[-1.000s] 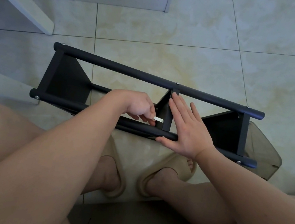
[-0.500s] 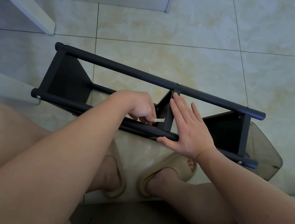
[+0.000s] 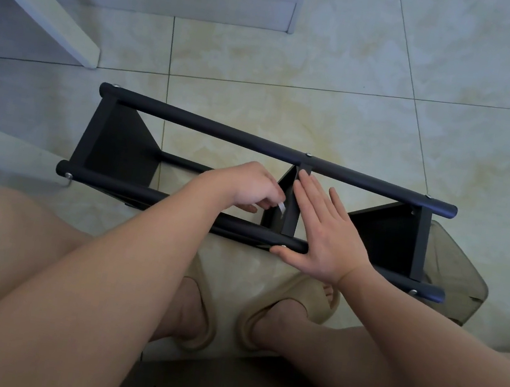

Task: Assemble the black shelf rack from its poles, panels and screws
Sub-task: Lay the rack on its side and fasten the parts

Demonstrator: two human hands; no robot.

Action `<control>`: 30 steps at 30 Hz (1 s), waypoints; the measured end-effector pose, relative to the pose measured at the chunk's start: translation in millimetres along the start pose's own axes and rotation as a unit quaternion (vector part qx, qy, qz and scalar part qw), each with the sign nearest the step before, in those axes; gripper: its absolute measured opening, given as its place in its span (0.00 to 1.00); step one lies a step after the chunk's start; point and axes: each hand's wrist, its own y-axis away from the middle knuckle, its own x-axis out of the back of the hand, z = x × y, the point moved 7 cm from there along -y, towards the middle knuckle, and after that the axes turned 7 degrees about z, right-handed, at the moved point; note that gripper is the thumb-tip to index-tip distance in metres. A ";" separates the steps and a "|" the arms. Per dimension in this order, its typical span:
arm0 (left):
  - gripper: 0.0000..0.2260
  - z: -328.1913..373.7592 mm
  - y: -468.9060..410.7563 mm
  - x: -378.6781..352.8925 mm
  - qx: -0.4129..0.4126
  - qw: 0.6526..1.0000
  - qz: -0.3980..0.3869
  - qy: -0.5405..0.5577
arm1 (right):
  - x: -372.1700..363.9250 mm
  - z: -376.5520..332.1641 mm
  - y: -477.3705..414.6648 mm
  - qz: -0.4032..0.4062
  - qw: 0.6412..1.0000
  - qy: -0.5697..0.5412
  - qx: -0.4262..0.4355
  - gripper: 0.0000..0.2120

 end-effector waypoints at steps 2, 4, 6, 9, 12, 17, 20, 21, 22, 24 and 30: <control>0.03 -2.6 -0.9 -4.9 0.019 0.998 0.002 0.059 | 0.4 0.4 -0.2 0.002 1.000 0.000 0.000 0.52; 0.02 -4.7 -0.4 -7.8 0.037 0.995 0.016 0.094 | 0.8 0.6 -0.1 0.005 1.000 -0.002 -0.001 0.52; 0.01 -5.8 0.1 -7.4 0.043 0.992 0.047 0.107 | 0.9 0.5 -0.1 0.007 1.000 -0.004 -0.001 0.52; 0.02 -6.8 -0.1 -5.1 0.044 0.990 0.085 0.106 | 0.4 0.5 -0.2 0.002 1.000 -0.001 0.000 0.52; 0.02 -5.6 0.4 -5.9 0.048 0.991 0.083 0.092 | 0.4 0.4 -0.4 -0.002 1.000 -0.002 -0.001 0.52; 0.03 -3.2 -0.5 -2.7 0.055 0.990 0.099 0.089 | 0.8 0.4 -0.2 0.000 1.000 -0.011 -0.003 0.52; 0.04 -3.6 -1.2 -1.5 0.062 0.988 0.105 0.100 | 1.3 0.3 -0.1 0.003 1.000 -0.013 -0.004 0.52; 0.04 -3.7 -1.4 -1.9 0.063 0.988 0.101 0.099 | 1.5 0.3 0.0 0.004 1.000 -0.013 -0.004 0.52; 0.04 -4.0 -1.4 -2.1 0.063 0.989 0.096 0.096 | 1.7 0.3 0.2 0.005 1.000 -0.013 -0.003 0.51; 0.04 -4.1 -0.8 -1.4 0.060 0.991 0.082 0.083 | 2.0 0.0 0.5 0.007 1.000 -0.013 -0.001 0.51; 0.05 -2.2 -1.5 4.6 0.051 0.996 0.060 0.047 | 2.5 -0.4 0.3 0.006 1.000 -0.015 -0.001 0.51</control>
